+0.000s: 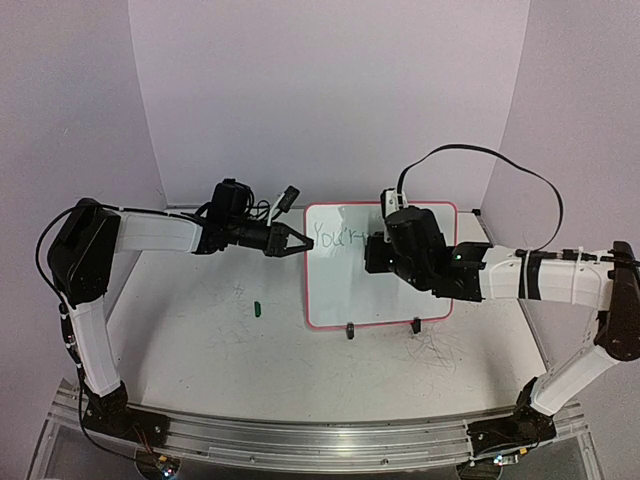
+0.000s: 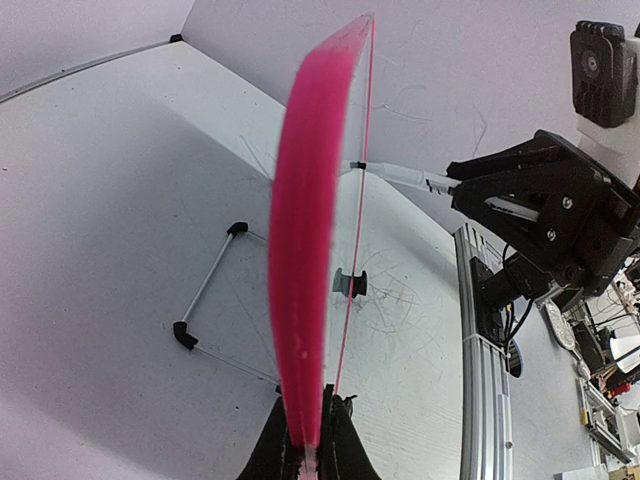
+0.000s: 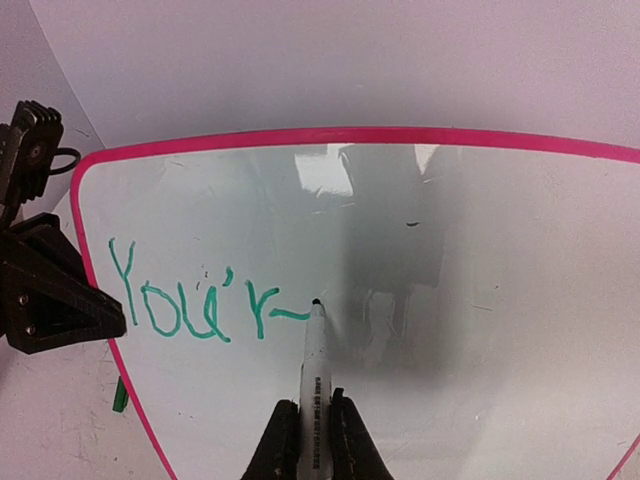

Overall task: Write a sentence on the whiteboard
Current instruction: Pick up the sentence from the whiteboard.

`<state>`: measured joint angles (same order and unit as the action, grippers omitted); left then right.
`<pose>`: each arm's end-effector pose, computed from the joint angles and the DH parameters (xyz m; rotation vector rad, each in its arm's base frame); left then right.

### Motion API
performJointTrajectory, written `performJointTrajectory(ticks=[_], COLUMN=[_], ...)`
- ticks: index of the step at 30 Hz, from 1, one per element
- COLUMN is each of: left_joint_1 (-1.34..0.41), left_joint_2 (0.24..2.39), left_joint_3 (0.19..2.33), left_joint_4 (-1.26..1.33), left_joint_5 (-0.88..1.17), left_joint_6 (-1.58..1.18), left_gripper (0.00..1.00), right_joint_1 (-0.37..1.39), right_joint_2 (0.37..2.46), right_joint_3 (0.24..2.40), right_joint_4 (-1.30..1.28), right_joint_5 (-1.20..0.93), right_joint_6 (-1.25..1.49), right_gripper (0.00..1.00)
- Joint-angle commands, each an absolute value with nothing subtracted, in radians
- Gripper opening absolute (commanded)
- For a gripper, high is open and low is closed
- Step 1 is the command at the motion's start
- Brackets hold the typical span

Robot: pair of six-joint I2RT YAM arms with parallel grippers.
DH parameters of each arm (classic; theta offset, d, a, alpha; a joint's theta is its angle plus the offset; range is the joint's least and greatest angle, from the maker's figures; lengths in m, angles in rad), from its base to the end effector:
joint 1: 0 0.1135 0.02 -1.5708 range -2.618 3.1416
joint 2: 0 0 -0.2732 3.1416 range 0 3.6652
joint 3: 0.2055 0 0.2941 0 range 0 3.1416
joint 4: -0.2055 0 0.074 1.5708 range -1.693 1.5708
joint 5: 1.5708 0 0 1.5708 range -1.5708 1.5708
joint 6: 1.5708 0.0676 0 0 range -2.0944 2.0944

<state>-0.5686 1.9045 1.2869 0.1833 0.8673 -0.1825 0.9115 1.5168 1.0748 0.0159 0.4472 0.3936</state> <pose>0.3816 -0.3050 0.2043 0.9669 1.8548 -1.3339 0.2767 0.3094 0.2616 -0.2237 1.9627 0.4115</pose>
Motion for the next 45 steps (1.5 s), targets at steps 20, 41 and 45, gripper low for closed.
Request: performJointTrajectory(ticks=[20,41,45], left_joint_1=[-0.568,-0.568,-0.568], left_joint_2=[1.876,1.876,1.876], left_joint_3=[1.282,1.281,1.281], left_joint_4=[0.160,0.160,0.160], left_joint_5=[0.811,0.811,0.810], left_joint_6=[-0.154,-0.152,-0.152], left_gripper=[0.00,0.00,0.00], right_joint_1=[0.900,0.902,0.901], right_joint_2=[1.563,1.521,1.504], right_joint_3=[1.091,1.014,1.018], right_joint_4=[0.050,0.015,0.002], right_joint_5=[0.397,0.448,0.479], right_joint_6=[0.388,0.437,0.434], right_gripper=[0.00,0.00,0.00])
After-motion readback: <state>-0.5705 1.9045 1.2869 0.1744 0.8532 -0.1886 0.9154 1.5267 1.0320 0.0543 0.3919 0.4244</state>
